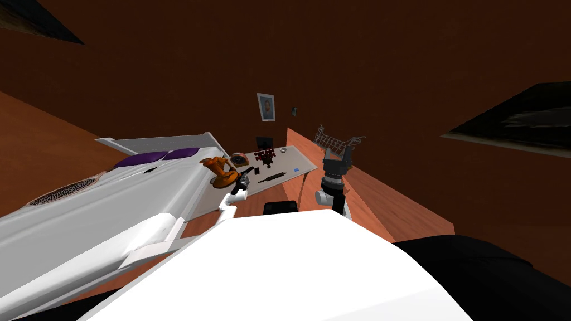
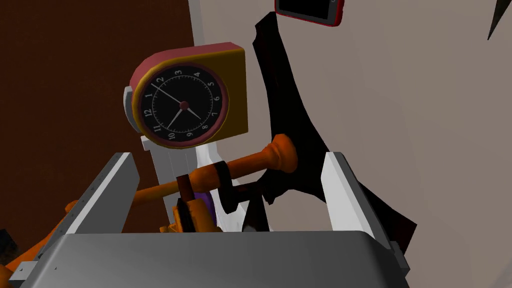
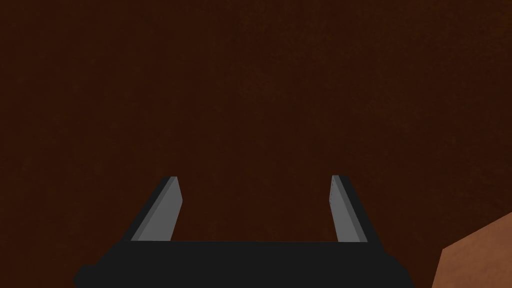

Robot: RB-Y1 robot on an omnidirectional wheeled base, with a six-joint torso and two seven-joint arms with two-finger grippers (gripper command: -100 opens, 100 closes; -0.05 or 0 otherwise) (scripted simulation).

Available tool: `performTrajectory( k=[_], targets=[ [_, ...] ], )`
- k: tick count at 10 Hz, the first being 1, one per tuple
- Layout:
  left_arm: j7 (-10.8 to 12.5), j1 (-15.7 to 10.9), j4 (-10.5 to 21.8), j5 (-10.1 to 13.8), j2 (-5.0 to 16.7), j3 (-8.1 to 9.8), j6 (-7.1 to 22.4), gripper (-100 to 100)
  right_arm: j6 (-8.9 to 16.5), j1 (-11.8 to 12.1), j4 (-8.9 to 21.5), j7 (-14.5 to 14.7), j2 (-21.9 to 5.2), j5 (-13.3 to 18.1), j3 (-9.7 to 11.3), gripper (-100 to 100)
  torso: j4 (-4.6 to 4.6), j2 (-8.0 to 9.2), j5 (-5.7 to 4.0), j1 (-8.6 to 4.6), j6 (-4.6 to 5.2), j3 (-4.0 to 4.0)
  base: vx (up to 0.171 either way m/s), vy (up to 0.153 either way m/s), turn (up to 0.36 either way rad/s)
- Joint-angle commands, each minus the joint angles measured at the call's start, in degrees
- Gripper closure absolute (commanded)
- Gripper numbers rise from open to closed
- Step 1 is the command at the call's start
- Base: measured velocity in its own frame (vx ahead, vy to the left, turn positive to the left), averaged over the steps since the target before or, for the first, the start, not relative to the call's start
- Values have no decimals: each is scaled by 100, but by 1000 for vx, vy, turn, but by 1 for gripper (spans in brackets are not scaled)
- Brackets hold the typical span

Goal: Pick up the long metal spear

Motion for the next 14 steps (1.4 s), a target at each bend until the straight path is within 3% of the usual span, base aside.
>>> performTrajectory(
  k=[1,4,5,6,11,12,14],
  targets=[
    [69,-214,286,30,19,32,217,-100,0,0,0,0,0,0,0,0,0,0,0,0,0,0,23,-30,-74],
    [125,-400,729,44,21,60,410,-100,0,0,0,0,0,0,0,0,0,-1,-1,-6,2,0,21,-27,-48],
    [181,-589,908,55,22,85,596,-100,0,0,0,0,0,0,0,0,0,-1,-1,-4,0,0,28,-33,-78],
    [181,-589,1103,55,22,85,596,-100,0,0,0,0,0,0,0,0,0,-4,-1,-7,2,-2,25,-29,-29],
    [347,-1156,1974,75,23,146,1110,-100,0,0,0,0,0,0,0,0,-1,-3,-3,-10,-1,-2,31,-48,-39],
    [347,-1156,2049,75,23,146,1110,-100,0,0,0,0,0,0,0,0,-1,-7,-3,-15,1,-4,35,-46,-24],
    [452,-1521,2487,78,20,174,1408,-100,0,0,0,0,0,0,0,0,-1,-5,-4,-15,0,-3,43,-60,-48]
  ],
)
